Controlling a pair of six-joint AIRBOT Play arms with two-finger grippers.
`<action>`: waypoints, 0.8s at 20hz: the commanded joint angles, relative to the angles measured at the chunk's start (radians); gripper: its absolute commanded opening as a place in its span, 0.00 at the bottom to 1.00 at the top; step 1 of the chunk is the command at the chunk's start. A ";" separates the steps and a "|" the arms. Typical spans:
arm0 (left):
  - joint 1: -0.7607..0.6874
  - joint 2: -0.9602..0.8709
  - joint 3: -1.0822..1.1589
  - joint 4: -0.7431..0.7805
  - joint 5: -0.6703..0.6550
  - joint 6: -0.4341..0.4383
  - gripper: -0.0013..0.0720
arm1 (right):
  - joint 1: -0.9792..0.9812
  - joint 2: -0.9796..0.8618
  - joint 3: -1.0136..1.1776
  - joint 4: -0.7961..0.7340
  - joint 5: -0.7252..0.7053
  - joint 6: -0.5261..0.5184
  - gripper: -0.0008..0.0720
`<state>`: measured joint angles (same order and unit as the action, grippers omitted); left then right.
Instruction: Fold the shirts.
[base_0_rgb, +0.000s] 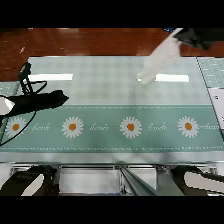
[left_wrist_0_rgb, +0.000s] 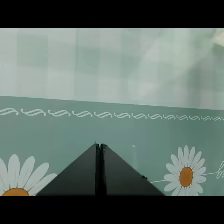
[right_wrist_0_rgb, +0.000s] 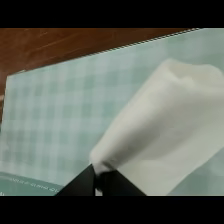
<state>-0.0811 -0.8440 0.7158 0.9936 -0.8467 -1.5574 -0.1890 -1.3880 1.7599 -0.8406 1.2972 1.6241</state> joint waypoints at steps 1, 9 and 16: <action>-0.001 -0.001 0.001 0.000 -0.018 0.001 0.06 | -0.193 0.088 0.014 -0.040 0.147 0.089 0.03; -0.001 -0.001 0.001 0.000 -0.017 0.030 0.06 | -0.544 0.294 -0.046 -0.393 0.480 0.121 0.03; -0.001 -0.001 0.001 0.000 0.042 0.030 0.06 | -0.901 0.579 -0.579 -0.792 0.561 0.043 0.04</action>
<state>-0.0814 -0.8440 0.7162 0.9932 -0.8375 -1.5291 -0.9501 -0.9154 1.3830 -1.4261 1.8172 1.6897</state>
